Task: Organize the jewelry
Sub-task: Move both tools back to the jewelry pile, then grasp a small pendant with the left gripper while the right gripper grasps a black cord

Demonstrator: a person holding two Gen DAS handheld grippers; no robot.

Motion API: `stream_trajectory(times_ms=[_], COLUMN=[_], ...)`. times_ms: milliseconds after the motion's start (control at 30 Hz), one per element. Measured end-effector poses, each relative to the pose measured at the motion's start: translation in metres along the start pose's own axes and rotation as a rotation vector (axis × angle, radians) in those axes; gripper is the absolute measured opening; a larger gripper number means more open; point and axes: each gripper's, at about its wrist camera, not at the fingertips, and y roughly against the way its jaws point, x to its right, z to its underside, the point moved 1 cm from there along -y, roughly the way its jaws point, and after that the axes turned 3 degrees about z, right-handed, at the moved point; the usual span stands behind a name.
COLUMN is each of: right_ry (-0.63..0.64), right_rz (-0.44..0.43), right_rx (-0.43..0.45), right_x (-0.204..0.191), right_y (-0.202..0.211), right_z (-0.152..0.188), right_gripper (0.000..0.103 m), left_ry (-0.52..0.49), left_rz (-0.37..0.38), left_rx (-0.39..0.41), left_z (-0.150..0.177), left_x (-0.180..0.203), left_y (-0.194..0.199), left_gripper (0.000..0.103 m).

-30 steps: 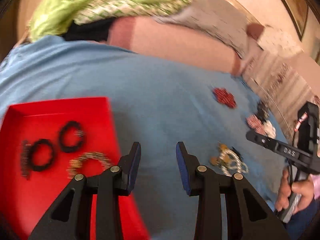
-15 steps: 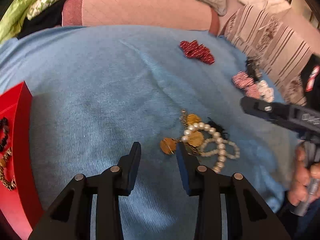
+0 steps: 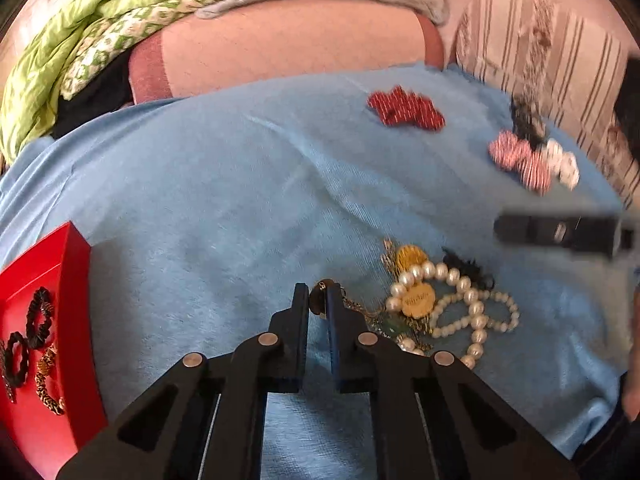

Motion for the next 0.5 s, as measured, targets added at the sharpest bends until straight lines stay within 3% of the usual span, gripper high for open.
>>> stream_trajectory(times_ms=[200,500], right_ry=[0.037,0.163], right_rz=[0.048,0.148], right_rx=[-0.033,-0.096], right_x=[-0.005,-0.019], right_y=[-0.013,-0.035], right_z=[0.003,0.010], right_gripper=[0.029,0.029], left_ry=[0.050,0.077], left_rz=[0.016,0.032], left_rx=[0.085,0.101], left_z=[-0.008,-0.009], left_x=[-0.019,-0.027], left_y=[0.025,0.035], left_gripper=[0.009,0.009])
